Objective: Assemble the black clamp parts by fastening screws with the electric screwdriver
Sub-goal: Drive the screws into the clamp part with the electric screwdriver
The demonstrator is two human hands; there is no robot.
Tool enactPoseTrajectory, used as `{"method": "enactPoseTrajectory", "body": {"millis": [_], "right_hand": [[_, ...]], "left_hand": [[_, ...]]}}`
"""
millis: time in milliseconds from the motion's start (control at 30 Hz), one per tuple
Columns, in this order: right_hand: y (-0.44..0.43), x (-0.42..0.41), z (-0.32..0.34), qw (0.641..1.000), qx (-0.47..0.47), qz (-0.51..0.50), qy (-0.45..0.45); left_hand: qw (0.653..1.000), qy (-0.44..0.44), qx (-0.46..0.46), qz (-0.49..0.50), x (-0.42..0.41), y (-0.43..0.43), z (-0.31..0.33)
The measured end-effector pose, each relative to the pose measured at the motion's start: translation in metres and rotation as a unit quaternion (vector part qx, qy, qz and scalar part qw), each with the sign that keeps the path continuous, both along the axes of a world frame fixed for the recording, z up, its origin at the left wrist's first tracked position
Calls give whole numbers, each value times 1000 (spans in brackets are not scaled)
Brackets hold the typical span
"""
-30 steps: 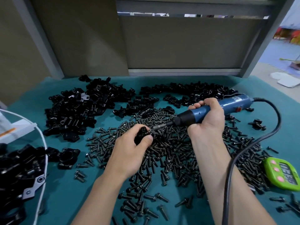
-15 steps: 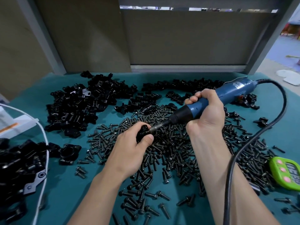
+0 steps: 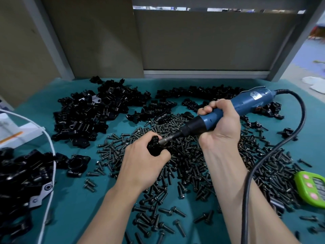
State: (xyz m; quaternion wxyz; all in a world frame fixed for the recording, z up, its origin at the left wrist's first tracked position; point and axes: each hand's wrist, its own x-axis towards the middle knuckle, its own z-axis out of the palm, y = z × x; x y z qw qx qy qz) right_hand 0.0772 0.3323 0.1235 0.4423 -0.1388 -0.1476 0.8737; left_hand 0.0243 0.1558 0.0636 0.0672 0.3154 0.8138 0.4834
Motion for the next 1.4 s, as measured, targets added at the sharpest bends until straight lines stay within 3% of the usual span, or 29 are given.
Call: {"method": "enactPoseTrajectory", "body": {"millis": [267,933,1400], "right_hand": [[-3,-2,-2,1000,1,6,3],[-7,-3,-2,1000,10,5,9],[-6,2,2,991,116,49,50]], "left_hand": [[996,-48,17,70,4,6,3],[992,-80,2,99,7,11,7],[984,-161,-2,71,6,13,5]]}}
